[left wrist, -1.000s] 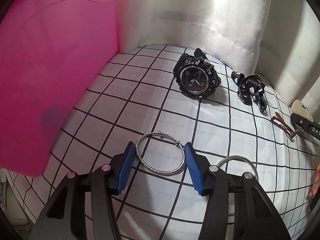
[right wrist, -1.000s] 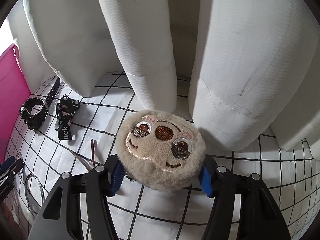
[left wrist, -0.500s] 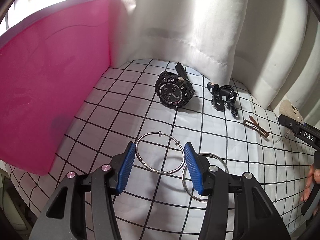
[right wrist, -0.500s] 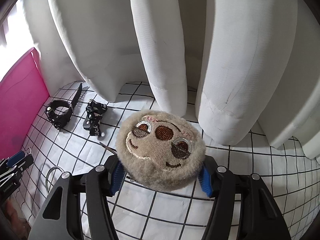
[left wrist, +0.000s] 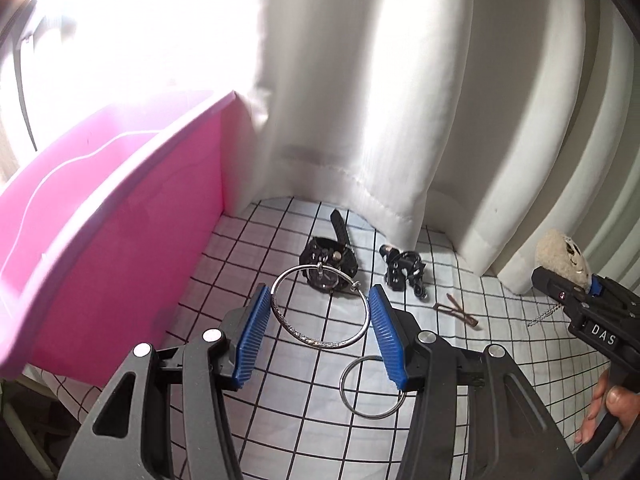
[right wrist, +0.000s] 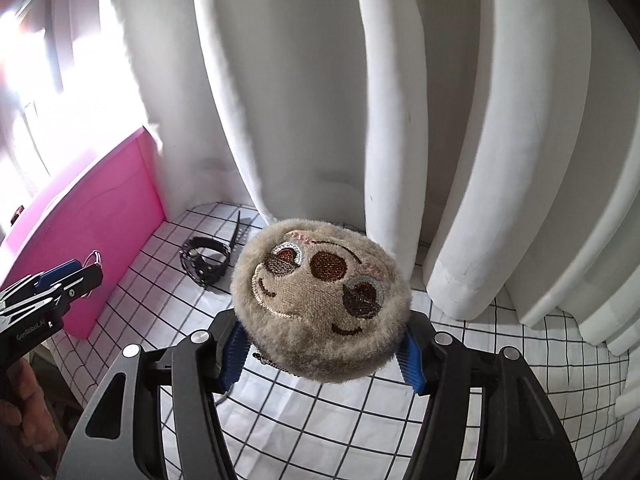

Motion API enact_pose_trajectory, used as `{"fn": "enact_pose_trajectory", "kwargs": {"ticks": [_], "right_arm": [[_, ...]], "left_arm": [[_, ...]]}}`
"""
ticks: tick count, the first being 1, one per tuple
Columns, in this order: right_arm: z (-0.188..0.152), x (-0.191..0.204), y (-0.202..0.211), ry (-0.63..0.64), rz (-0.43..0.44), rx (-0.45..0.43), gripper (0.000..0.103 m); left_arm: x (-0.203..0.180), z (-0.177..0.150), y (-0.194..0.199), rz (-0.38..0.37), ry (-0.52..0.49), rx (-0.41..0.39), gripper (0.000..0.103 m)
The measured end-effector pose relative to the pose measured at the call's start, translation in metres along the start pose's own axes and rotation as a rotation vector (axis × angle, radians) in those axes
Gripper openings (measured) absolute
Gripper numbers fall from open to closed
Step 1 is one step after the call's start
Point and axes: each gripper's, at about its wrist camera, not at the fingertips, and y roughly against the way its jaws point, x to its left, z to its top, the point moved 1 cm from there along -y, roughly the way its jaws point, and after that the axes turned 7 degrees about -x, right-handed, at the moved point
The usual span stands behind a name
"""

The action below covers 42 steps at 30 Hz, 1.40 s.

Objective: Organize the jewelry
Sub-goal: 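Carry the bangle and plush pouch into the pink tub and open both tools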

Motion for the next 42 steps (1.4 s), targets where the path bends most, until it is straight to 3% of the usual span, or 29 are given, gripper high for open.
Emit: {"fn": "enact_pose_trajectory", "kwargs": {"ticks": [8,17,23,30,42], "right_arm": [[0.039,0.061,0.031,0.07,0.095,-0.079,0.059],[0.078,0.153,0.025,0.15,0.266,-0.127,0.059],[0.09,0.219,0.009,0.222,0.355,-0.095,0.059],[0.101,0.288,-0.026,0.286,0.422,-0.037,0.059],[0.096,0.342,-0.091,0.354,0.411,0.1,0.059]], "left_arm": [[0.029,0.055,0.047,0.026,-0.003,-0.121,0.049],[0.103,0.091,0.081,0.16,-0.005,-0.204,0.049],[0.163,0.087,0.077,0.246,0.046,-0.165,0.049],[0.216,0.072,0.066,0.297,0.103,-0.096,0.049],[0.251,0.059,0.034,0.304,0.143,-0.001,0.049]]}}
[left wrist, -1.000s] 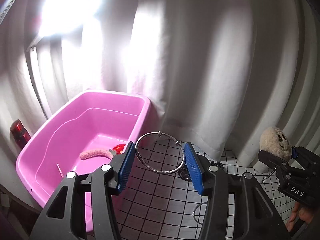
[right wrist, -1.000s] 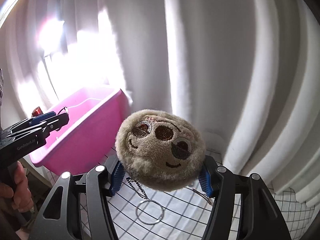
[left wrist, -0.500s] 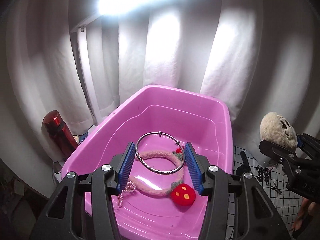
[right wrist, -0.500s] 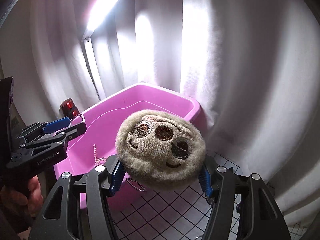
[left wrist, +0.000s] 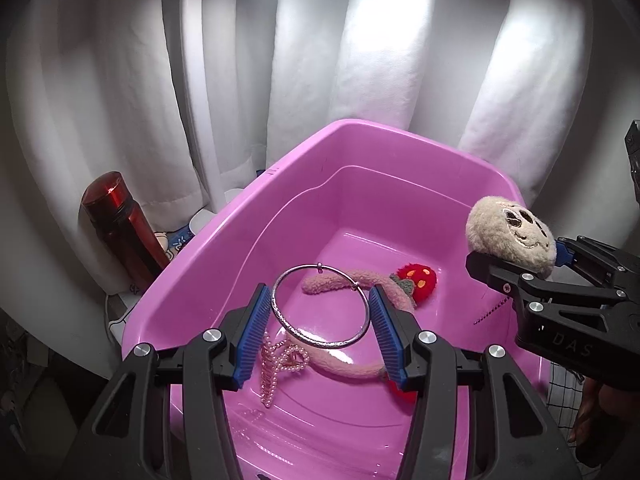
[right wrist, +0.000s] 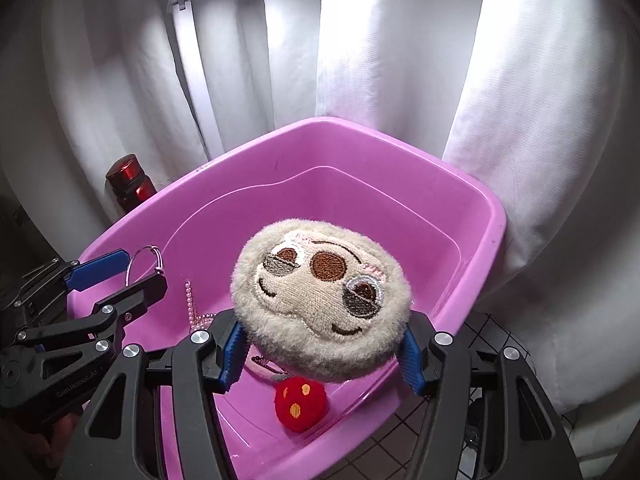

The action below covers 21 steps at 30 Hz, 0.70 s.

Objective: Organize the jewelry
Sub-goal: 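Carry the bangle and plush pouch into the pink tub and open both tools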

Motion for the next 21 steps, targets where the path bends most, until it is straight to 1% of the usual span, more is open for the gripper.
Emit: {"fn": "enact_pose_trajectory", "kwargs": {"ticks": [5,7,9,10,11,14,16,21], "right_arm": [[-0.002,0.002,-0.016,-0.003,-0.029,0.041,0.06],[-0.002,0.004,-0.017,0.011,-0.061,0.038,0.06],[0.0,0.006,-0.022,0.012,-0.068,0.044,0.062],[0.001,0.007,-0.024,0.008,-0.064,0.048,0.063],[0.001,0.008,-0.024,0.005,-0.061,0.053,0.065],[0.003,0.009,-0.024,0.011,-0.07,0.059,0.071],[0.003,0.01,-0.022,0.016,-0.087,0.054,0.072],[0.005,0.006,-0.018,-0.01,-0.087,0.045,0.072]], "left_arm": [[0.004,-0.003,-0.009,0.002,0.021,0.026,0.05],[0.008,-0.005,-0.012,0.0,0.032,0.029,0.051],[0.011,-0.006,-0.013,0.0,0.043,0.031,0.051],[0.013,-0.006,-0.013,0.001,0.047,0.032,0.054],[0.014,-0.006,-0.013,0.003,0.052,0.031,0.064],[0.018,-0.004,-0.007,0.019,0.056,0.001,0.083],[0.018,-0.002,-0.004,0.036,0.043,-0.012,0.087],[0.024,-0.002,0.0,0.042,0.064,-0.005,0.087]]}}
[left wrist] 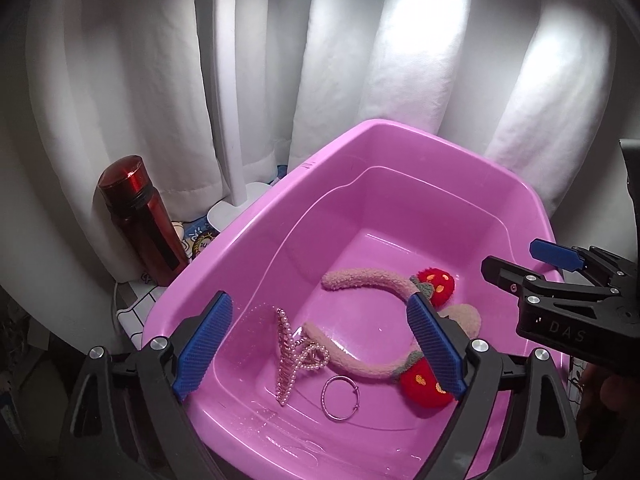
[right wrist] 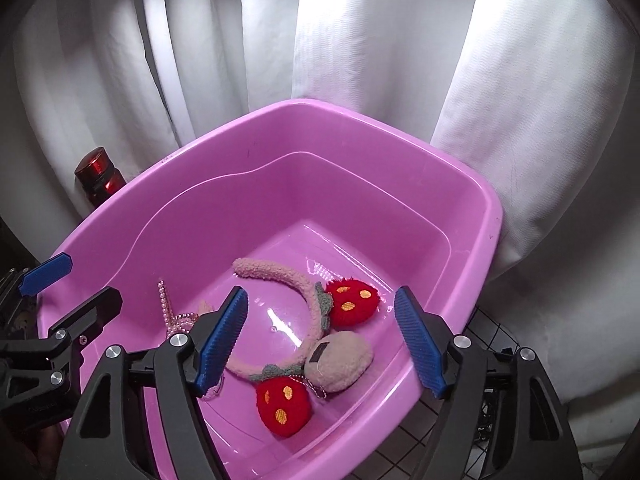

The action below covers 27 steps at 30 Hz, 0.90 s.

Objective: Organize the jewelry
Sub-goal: 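Carry the bangle and plush pouch into the pink tub and open both tools, then move both tools back over the table toward the black watch and hairpin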

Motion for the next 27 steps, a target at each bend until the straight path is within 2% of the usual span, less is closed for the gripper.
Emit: {"fn": "enact_pose_trajectory", "kwargs": {"ticks": [12,16,27], "right_arm": [[-0.002,0.0,0.018,-0.014,0.008,-0.037,0.072],[-0.005,0.002,0.026,-0.004,-0.001,-0.053,0.072],[-0.02,-0.005,0.058,-0.021,-0.014,-0.084,0.072]], "left_arm": [[0.002,0.001,0.014,0.012,0.013,-0.011,0.087],[0.002,0.001,0.021,0.007,0.021,-0.015,0.093],[-0.005,-0.006,0.041,0.01,0.022,-0.017,0.097]]}}
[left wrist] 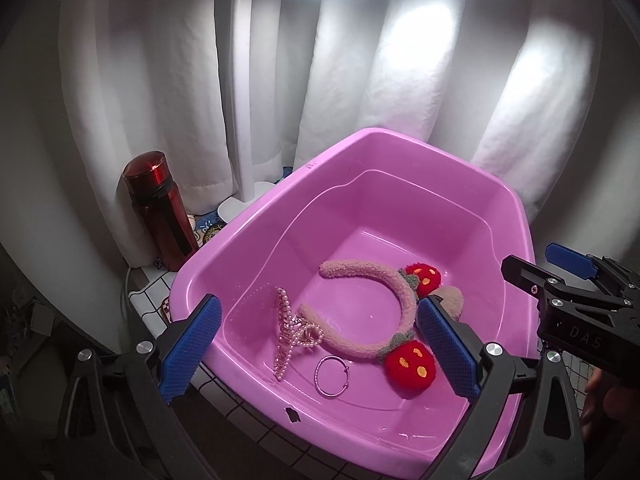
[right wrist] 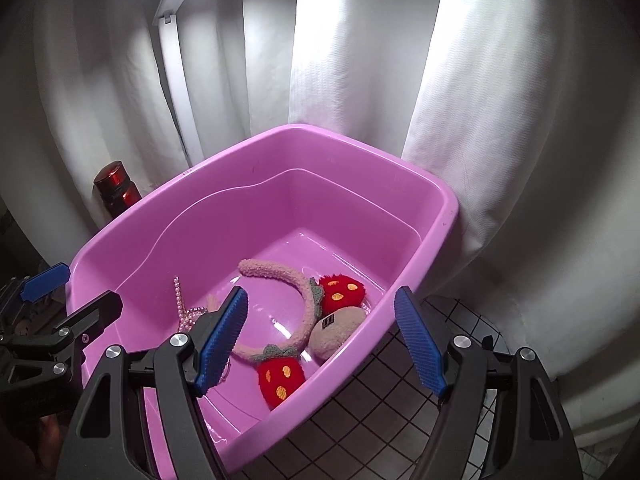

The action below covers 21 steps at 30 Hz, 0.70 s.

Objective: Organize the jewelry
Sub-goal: 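Move both tools back over the table toward the black watch and hairpin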

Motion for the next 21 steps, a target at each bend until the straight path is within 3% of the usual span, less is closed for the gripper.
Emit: {"fn": "enact_pose_trajectory", "kwargs": {"ticks": [10,21], "right_arm": [[-0.022,-0.027,0.052,-0.039,-0.051,-0.035,0.072],[-0.066,-0.086,0.111,-0.126,-0.137,-0.049,0.072]], "left_arm": [[-0.03,-0.009,0.028,-0.055,-0.007,-0.014,0.097],[-0.096,-0.022,0.06,-0.161,-0.062,-0.022,0.097]]}}
